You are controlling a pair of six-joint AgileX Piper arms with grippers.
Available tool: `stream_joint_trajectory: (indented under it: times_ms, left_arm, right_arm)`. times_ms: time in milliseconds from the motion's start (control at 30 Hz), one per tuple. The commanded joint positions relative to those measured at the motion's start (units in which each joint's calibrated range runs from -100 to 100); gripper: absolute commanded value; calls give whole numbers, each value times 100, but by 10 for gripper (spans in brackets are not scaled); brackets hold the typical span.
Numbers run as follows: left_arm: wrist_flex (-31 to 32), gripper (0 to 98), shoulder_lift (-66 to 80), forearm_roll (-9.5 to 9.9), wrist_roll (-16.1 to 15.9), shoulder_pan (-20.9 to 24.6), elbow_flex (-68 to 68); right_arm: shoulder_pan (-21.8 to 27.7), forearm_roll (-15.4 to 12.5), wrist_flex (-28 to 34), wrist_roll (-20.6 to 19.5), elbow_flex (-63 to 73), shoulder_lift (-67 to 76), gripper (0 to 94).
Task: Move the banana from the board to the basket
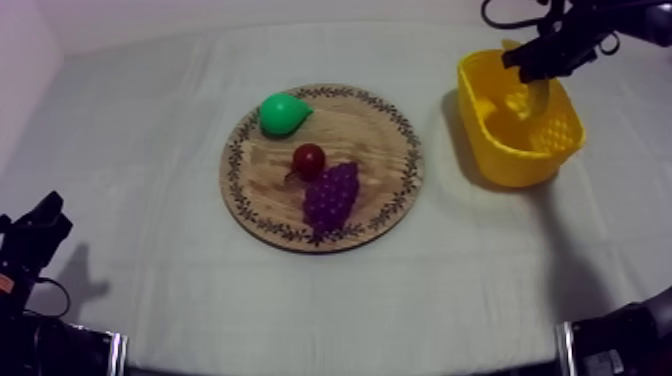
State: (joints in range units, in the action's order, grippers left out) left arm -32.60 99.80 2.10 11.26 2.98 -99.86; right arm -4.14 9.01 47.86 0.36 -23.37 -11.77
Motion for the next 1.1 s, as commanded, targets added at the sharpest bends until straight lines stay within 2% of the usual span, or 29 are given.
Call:
stream_joint_trajectory:
  times_ms: [0,433,733,1067]
  left_arm:
    - [2,1,3,-2,0,3,-3]
    - [2,1,3,-2,0,3,-3]
    - [2,1,3,-2,0,3,-3]
    - [2,1,3,-2,0,3,-3]
  right_arm:
    - [6,3,-2,-5,-11,-60,63]
    - [-70,185,-223,-139,-140,-425,73]
    - [-120,358,-454,-272,-317,-548,192]
    - [-138,383,-516,-285,-306,-601,285]
